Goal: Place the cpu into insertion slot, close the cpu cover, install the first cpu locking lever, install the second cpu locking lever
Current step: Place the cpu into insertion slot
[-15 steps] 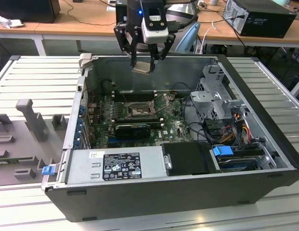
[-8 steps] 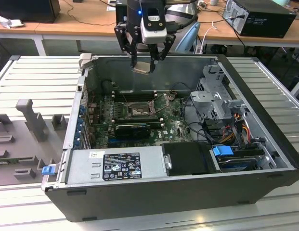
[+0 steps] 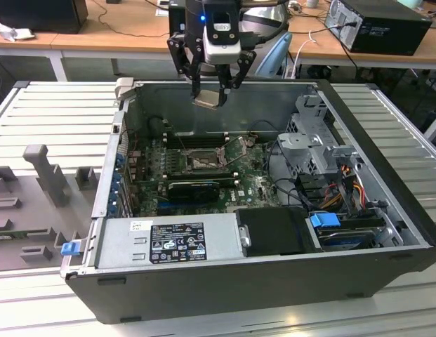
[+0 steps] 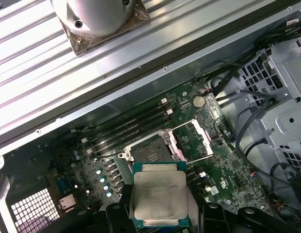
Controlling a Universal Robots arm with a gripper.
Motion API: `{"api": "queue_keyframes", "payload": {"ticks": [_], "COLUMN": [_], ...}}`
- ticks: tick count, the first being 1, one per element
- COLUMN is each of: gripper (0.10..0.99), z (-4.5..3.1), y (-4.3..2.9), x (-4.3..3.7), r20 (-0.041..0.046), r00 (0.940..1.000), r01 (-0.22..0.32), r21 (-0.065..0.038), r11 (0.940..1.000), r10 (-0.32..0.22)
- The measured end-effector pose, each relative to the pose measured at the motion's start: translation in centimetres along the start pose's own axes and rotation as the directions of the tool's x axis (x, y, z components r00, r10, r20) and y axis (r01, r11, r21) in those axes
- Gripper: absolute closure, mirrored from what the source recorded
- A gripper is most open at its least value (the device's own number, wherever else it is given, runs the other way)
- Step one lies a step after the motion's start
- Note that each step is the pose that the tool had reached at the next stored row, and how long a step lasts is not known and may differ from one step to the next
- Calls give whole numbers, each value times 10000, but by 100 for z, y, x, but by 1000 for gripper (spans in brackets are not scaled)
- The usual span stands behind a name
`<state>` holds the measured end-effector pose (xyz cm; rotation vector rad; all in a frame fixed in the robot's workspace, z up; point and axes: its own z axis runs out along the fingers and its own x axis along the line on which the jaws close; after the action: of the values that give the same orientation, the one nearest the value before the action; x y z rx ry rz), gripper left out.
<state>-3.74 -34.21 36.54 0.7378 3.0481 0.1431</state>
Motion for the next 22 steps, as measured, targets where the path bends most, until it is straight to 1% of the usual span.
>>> {"api": "queue_keyframes", "payload": {"ticks": [4, 11, 22], "gripper": [561, 561, 561], "z": [1, 4, 9], "y": [0, 0, -1], "x": [0, 0, 0], "r20": [11, 45, 87], "r00": [9999, 9988, 9953], "r01": [-124, -492, -968], "r21": [-3, -10, -22], "r11": [9999, 9988, 9953], "r10": [124, 492, 968]}}
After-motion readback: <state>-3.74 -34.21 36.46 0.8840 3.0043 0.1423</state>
